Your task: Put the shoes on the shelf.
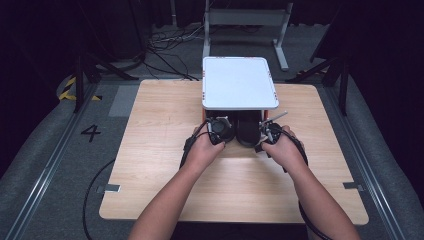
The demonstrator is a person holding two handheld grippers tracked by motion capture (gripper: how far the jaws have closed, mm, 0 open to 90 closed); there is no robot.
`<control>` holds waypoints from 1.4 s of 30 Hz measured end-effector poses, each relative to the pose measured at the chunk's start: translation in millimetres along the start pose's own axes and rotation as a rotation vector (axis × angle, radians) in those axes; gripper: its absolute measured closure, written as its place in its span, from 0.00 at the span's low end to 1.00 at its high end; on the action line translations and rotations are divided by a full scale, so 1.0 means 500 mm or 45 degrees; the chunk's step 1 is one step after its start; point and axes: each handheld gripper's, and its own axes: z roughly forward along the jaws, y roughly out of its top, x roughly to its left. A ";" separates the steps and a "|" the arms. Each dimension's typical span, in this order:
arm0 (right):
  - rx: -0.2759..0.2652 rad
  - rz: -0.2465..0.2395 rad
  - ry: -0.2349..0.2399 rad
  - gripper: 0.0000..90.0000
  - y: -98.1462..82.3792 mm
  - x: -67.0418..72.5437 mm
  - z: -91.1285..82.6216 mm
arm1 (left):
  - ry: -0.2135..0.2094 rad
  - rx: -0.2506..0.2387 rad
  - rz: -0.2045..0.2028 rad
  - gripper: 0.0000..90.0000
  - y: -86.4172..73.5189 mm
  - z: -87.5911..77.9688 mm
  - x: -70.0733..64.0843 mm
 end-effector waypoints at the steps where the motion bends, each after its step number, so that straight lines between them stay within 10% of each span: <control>1: 0.011 -0.019 0.019 0.95 0.001 0.011 0.001 | 0.003 0.001 -0.001 0.84 0.000 0.000 -0.001; 17: -0.078 -0.027 0.040 0.88 0.013 0.016 0.002 | -0.012 -0.099 0.036 0.70 -0.038 -0.056 -0.016; 34: -0.533 -0.210 0.011 0.51 -0.073 -0.038 -0.159 | 0.067 -0.221 0.034 0.35 -0.161 -0.176 0.023; 42: -0.599 -0.119 0.035 0.50 -0.121 -0.081 -0.207 | 0.083 -0.279 0.025 0.28 -0.224 -0.228 0.063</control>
